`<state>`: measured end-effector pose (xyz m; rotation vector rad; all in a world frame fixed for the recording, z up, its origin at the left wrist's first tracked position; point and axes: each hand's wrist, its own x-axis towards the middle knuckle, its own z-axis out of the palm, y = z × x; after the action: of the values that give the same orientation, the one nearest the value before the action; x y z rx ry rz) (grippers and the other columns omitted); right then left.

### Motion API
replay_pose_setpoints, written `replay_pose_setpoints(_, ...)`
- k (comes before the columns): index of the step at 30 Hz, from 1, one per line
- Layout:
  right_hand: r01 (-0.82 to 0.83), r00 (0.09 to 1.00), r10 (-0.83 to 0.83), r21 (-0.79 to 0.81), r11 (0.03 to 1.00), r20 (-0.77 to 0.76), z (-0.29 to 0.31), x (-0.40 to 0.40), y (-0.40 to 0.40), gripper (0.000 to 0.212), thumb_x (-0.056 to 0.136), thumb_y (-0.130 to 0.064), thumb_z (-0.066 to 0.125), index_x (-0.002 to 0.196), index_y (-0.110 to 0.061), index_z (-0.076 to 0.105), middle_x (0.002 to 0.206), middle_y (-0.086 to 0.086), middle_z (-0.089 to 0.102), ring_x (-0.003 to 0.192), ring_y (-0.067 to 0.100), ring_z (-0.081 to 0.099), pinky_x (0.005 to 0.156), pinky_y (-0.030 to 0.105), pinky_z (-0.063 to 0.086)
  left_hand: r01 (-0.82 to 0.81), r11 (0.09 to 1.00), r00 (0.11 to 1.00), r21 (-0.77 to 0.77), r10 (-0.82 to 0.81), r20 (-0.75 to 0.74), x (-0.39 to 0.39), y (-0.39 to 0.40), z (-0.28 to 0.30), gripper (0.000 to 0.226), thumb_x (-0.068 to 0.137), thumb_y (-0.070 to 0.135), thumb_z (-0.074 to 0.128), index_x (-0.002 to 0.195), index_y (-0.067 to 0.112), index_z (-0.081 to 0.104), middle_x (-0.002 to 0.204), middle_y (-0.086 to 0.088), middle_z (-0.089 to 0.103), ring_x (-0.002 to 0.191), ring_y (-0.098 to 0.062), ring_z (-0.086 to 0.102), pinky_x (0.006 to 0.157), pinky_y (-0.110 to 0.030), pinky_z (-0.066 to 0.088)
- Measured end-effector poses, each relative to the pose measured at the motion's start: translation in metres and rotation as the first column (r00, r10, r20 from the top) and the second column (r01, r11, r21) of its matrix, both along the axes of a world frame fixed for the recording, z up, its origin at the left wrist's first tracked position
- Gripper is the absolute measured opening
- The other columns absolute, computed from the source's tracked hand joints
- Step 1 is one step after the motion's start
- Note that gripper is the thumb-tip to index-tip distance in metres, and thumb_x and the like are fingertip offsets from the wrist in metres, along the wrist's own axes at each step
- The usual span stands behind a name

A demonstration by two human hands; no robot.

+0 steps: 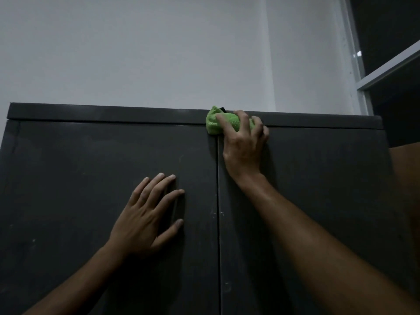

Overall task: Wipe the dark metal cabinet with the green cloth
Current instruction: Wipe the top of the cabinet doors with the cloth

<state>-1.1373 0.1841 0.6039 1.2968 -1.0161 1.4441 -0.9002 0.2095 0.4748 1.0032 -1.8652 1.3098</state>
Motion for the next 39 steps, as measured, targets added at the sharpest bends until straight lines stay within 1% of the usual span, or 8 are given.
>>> replay_pose_setpoints(3, -0.126, 0.992, 0.126, 0.008, 0.992, -0.02, 0.005, 0.015, 0.001, 0.053, 0.093, -0.006, 0.05, 0.139, -0.032, 0.054, 0.147, 0.008, 0.045, 0.132, 0.037, 0.039, 0.112, 0.059, 0.022, -0.008, 1.0, 1.0, -0.01, 0.008, -0.006, 0.001, -0.003, -0.001, 0.067, 0.095, 0.064, 0.036, 0.145, 0.022, 0.048, 0.162, -0.01, 0.028, 0.153, -0.026, 0.017, 0.125, -0.046, 0.011)
replay_pose_setpoints(9, -0.132, 0.878, 0.096, -0.045, 0.99, -0.469, -0.003, -0.028, -0.008, 0.046, 0.09, -0.007, 0.048, 0.131, -0.021, 0.065, 0.141, 0.013, 0.054, 0.128, 0.038, 0.049, 0.114, 0.056, 0.026, 0.0, 1.0, 1.0, -0.027, 0.0, -0.008, 0.0, -0.004, -0.001, 0.066, 0.094, 0.061, 0.04, 0.145, 0.02, 0.048, 0.162, -0.01, 0.028, 0.153, -0.026, 0.017, 0.125, -0.045, 0.011)
replay_pose_setpoints(14, -0.236, 0.948, 0.219, -0.044, 0.971, -0.232, 0.022, -0.027, -0.008, 0.039, 0.094, -0.006, 0.052, 0.127, -0.02, 0.068, 0.14, 0.011, 0.056, 0.126, 0.034, 0.051, 0.112, 0.055, 0.028, 0.011, 0.999, 1.0, -0.043, -0.011, -0.003, 0.0, -0.005, -0.001, 0.067, 0.095, 0.061, 0.039, 0.146, 0.02, 0.048, 0.161, -0.011, 0.029, 0.153, -0.026, 0.017, 0.125, -0.045, 0.011)
replay_pose_setpoints(19, -0.237, 0.797, 0.184, -0.018, 0.971, -0.575, 0.008, -0.045, -0.011, 0.038, 0.093, -0.007, 0.057, 0.126, -0.021, 0.068, 0.133, 0.009, 0.06, 0.116, 0.033, 0.056, 0.102, 0.049, 0.036, 0.014, 0.999, 1.0, -0.039, -0.014, 0.003, 0.0, -0.003, 0.0, 0.066, 0.095, 0.061, 0.04, 0.146, 0.02, 0.048, 0.161, -0.011, 0.028, 0.153, -0.026, 0.017, 0.125, -0.046, 0.012)
replay_pose_setpoints(25, -0.256, 0.904, 0.227, -0.032, 0.966, -0.363, 0.023, -0.06, -0.008, 0.036, 0.093, -0.005, 0.058, 0.123, -0.02, 0.071, 0.133, 0.012, 0.059, 0.118, 0.038, 0.053, 0.104, 0.053, 0.034, 0.026, 0.998, 1.0, -0.06, -0.026, 0.0, 0.0, -0.005, -0.002, 0.067, 0.094, 0.062, 0.039, 0.145, 0.02, 0.048, 0.16, -0.012, 0.031, 0.152, -0.028, 0.02, 0.123, -0.049, 0.016)
replay_pose_setpoints(30, -0.221, 0.807, 0.158, -0.042, 0.974, -0.568, 0.001, -0.079, -0.014, 0.037, 0.095, -0.011, 0.059, 0.128, -0.024, 0.067, 0.132, 0.011, 0.059, 0.116, 0.035, 0.056, 0.099, 0.05, 0.038, 0.008, 0.998, 1.0, -0.063, -0.008, -0.003, -0.002, -0.005, -0.001, 0.067, 0.093, 0.062, 0.039, 0.145, 0.021, 0.047, 0.159, -0.014, 0.032, 0.151, -0.03, 0.023, 0.122, -0.051, 0.017)
replay_pose_setpoints(35, -0.182, 0.926, 0.157, -0.041, 0.982, -0.343, 0.031, -0.088, -0.014, 0.037, 0.097, -0.019, 0.055, 0.13, -0.033, 0.065, 0.129, 0.015, 0.053, 0.115, 0.037, 0.05, 0.092, 0.043, 0.031, 0.021, 0.998, 1.0, -0.065, -0.023, -0.017, -0.002, -0.007, -0.003, 0.067, 0.094, 0.063, 0.038, 0.147, 0.023, 0.044, 0.16, -0.012, 0.03, 0.152, -0.029, 0.021, 0.122, -0.051, 0.017)
replay_pose_setpoints(39, -0.179, 0.859, 0.129, -0.056, 0.982, -0.496, 0.011, -0.078, -0.019, 0.038, 0.096, -0.021, 0.058, 0.132, -0.034, 0.063, 0.125, 0.015, 0.056, 0.11, 0.036, 0.053, 0.09, 0.046, 0.036, 0.021, 0.998, 0.999, -0.066, -0.022, -0.024, -0.002, -0.007, -0.003, 0.066, 0.094, 0.062, 0.04, 0.147, 0.023, 0.043, 0.161, -0.012, 0.03, 0.152, -0.028, 0.021, 0.122, -0.051, 0.018)
